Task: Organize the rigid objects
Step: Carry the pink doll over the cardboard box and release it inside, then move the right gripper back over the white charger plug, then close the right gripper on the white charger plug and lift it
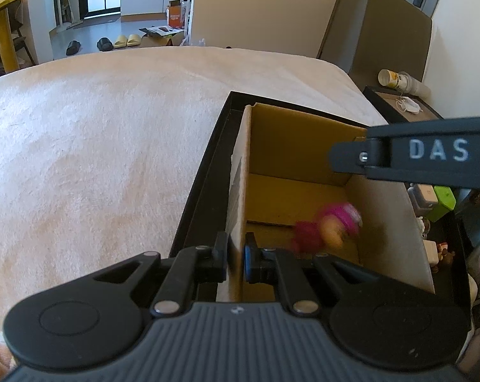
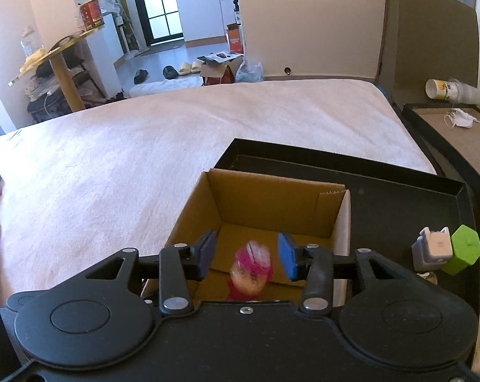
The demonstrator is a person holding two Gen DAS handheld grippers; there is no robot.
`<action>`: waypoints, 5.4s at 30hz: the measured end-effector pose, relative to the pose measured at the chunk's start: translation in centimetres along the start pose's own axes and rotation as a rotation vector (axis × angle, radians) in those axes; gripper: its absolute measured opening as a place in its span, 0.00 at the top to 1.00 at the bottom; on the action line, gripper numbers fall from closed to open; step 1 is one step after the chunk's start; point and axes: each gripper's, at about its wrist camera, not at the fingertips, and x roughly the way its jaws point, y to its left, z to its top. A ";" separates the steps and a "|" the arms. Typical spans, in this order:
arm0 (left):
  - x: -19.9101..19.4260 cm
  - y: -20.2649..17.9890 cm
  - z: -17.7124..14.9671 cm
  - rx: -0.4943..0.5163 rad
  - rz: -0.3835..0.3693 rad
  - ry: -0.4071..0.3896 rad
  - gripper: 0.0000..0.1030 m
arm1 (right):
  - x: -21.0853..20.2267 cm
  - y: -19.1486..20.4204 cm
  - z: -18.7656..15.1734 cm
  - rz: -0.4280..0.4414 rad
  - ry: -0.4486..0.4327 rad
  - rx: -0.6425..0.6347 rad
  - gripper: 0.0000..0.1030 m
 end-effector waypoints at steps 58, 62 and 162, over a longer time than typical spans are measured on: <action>-0.1 -0.7 0.2 0.029 0.036 0.011 0.91 | -3.5 -13.5 -10.2 -0.238 0.025 0.248 0.45; -0.1 -0.7 0.3 0.029 0.036 0.011 0.91 | -2.8 -13.5 -10.2 -0.254 0.011 0.249 0.45; -0.3 0.4 0.4 -0.020 0.017 -0.012 0.90 | -1.2 -13.8 -8.8 -0.226 0.084 0.297 0.50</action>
